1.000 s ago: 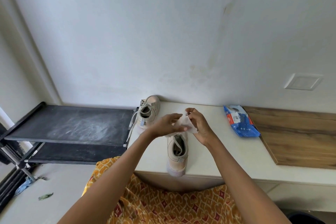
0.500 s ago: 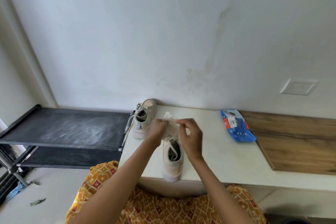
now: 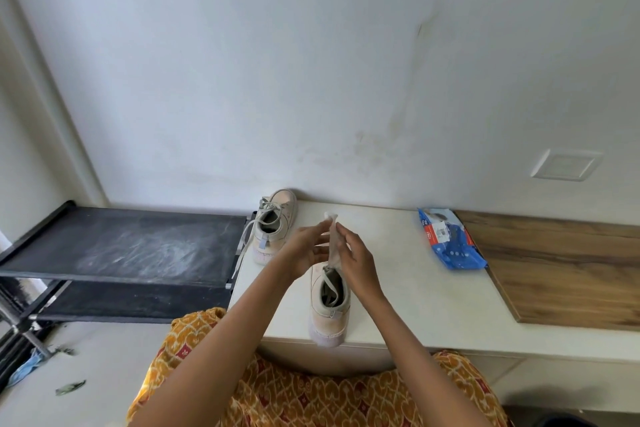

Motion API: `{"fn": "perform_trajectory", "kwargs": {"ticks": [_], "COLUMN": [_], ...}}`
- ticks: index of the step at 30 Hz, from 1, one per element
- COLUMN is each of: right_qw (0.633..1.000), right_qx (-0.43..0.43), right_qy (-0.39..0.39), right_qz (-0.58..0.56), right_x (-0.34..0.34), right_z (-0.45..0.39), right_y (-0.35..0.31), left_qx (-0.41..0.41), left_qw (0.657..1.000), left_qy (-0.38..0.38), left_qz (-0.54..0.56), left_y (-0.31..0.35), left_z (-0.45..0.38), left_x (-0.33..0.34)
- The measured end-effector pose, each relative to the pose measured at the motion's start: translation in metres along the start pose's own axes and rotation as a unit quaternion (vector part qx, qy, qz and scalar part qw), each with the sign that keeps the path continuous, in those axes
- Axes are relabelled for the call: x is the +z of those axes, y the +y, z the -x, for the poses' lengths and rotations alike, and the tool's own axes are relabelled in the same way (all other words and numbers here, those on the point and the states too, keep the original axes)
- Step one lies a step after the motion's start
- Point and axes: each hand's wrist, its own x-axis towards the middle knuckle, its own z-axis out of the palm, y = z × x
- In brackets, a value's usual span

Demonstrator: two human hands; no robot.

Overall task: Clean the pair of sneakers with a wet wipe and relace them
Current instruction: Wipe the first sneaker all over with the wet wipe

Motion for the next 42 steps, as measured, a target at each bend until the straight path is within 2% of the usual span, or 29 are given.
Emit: {"fn": "perform_trajectory", "kwargs": {"ticks": [5,9,11,13,15,18,20,22,24,27,29,30,31,33,35,38,42], "right_qw": [0.999,0.997,0.996,0.998,0.996,0.958,0.917,0.900,0.904,0.902,0.910,0.918,0.925,0.935,0.943,0.963,0.992], "right_qx": [-0.009,0.000,0.005,0.001,0.035,0.152,0.191,0.205,0.197,0.198,0.201,0.200,0.197,0.192,0.185,0.152,0.073], "right_qy": [-0.030,-0.040,-0.058,-0.050,-0.031,-0.074,-0.126,-0.140,-0.115,-0.024,0.014,0.020,0.021,0.016,0.003,-0.005,0.051], "right_qz": [-0.033,-0.062,-0.060,-0.040,-0.076,-0.231,-0.327,-0.359,-0.360,-0.383,-0.363,-0.343,-0.325,-0.297,-0.277,-0.224,-0.092], "right_x": [0.006,-0.003,-0.009,-0.014,-0.015,-0.016,-0.018,-0.018,-0.016,-0.017,-0.018,-0.018,-0.018,-0.018,-0.019,-0.020,-0.021], "right_z": [0.003,0.000,-0.002,-0.003,-0.003,-0.003,-0.001,-0.001,-0.004,-0.012,-0.016,-0.017,-0.018,-0.018,-0.019,-0.020,-0.019], "right_y": [0.001,0.000,-0.001,0.000,0.003,0.003,0.005,0.006,0.005,0.005,0.004,0.004,0.005,0.005,0.003,0.004,0.011], "left_qx": [0.006,0.008,0.006,-0.002,-0.001,0.013,0.024,0.037,0.045,0.033,0.048,0.091,0.159,0.283,0.295,0.241,0.213], "left_qw": [0.997,0.998,0.999,0.998,0.998,0.999,0.998,0.997,0.999,0.998,0.990,0.975,0.945,0.873,0.840,0.839,0.885], "left_qy": [0.057,0.012,0.017,0.038,0.039,-0.004,-0.028,-0.031,-0.014,0.048,0.100,0.131,0.153,0.124,0.046,0.017,0.069], "left_qz": [0.049,0.058,0.049,0.044,0.041,0.040,0.046,0.052,0.027,-0.025,-0.082,-0.154,-0.242,-0.377,-0.452,-0.488,-0.409], "left_y": [-0.007,0.000,0.004,0.007,0.007,0.004,0.000,-0.001,0.000,0.000,-0.002,-0.005,-0.007,-0.009,-0.006,-0.002,-0.004], "left_z": [-0.004,-0.005,-0.007,-0.010,-0.013,-0.013,-0.012,-0.012,-0.011,-0.013,-0.012,-0.012,-0.013,-0.013,-0.014,-0.017,-0.020], "left_x": [0.007,0.005,0.002,-0.002,-0.006,-0.007,-0.007,-0.006,-0.007,-0.010,-0.010,-0.010,-0.011,-0.013,-0.014,-0.012,-0.014]}}
